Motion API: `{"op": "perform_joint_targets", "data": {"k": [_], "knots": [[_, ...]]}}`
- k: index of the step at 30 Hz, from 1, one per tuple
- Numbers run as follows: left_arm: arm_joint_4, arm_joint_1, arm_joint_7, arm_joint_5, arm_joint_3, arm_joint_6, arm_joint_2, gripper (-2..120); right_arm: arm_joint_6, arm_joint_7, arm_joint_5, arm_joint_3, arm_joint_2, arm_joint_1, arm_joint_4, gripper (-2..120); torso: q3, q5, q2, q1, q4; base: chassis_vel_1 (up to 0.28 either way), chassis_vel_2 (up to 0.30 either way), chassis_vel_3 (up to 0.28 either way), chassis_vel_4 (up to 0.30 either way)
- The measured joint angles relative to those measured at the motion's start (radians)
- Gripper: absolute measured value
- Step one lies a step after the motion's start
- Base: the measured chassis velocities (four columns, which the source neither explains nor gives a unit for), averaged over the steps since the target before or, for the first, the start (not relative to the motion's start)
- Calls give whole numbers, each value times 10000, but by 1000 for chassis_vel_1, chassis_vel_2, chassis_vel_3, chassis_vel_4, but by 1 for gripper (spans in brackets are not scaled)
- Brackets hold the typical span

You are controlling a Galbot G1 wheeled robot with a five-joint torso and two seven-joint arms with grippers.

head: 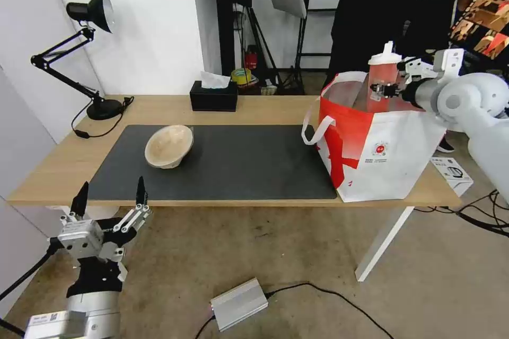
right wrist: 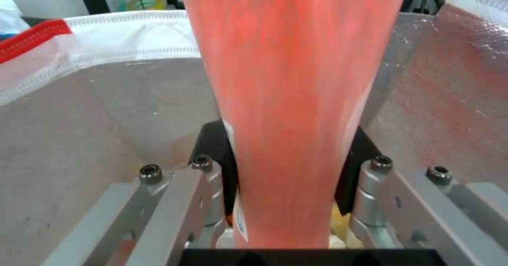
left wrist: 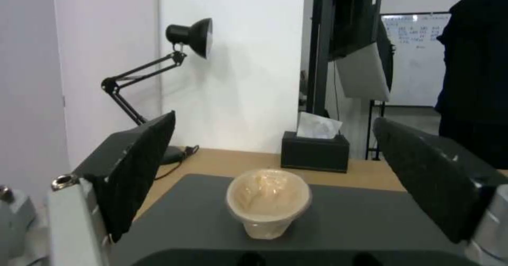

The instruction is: Pick up the trash from the table and place it into the takeout bag.

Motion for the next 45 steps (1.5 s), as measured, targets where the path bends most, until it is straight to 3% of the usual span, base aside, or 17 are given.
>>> {"op": "perform_joint_targets", "data": {"k": [13, 21, 25, 31, 45], "knots": [[35, -27, 0, -23, 3, -8, 4, 100, 2, 204, 56, -19, -349, -210, 632, 35, 0, 0, 0, 0, 0, 0, 0, 0, 0], [48, -21, 1, -36, -23, -35, 2, 100, 5, 294, 49, 351, -706, -605, 1220, 59, 0, 0, 0, 0, 1, 0, 0, 0, 0], [83, -47, 3, -37, 10, -74, -5, 100, 9, 411, 38, 698, -1008, -1091, 1816, 78, 0, 0, 0, -1, -1, 0, 0, 0, 0], [87, -69, 4, -38, 5, -93, 12, 100, 12, 477, 21, 881, -1157, -1346, 2090, 97, 0, 0, 0, 1, -1, 0, 0, 0, 0], [92, -115, 5, -80, -37, -88, 37, 100, 21, 534, 10, 880, -1155, -1295, 2126, 100, 0, 0, 0, 0, 0, 0, 0, 0, 0]]}}
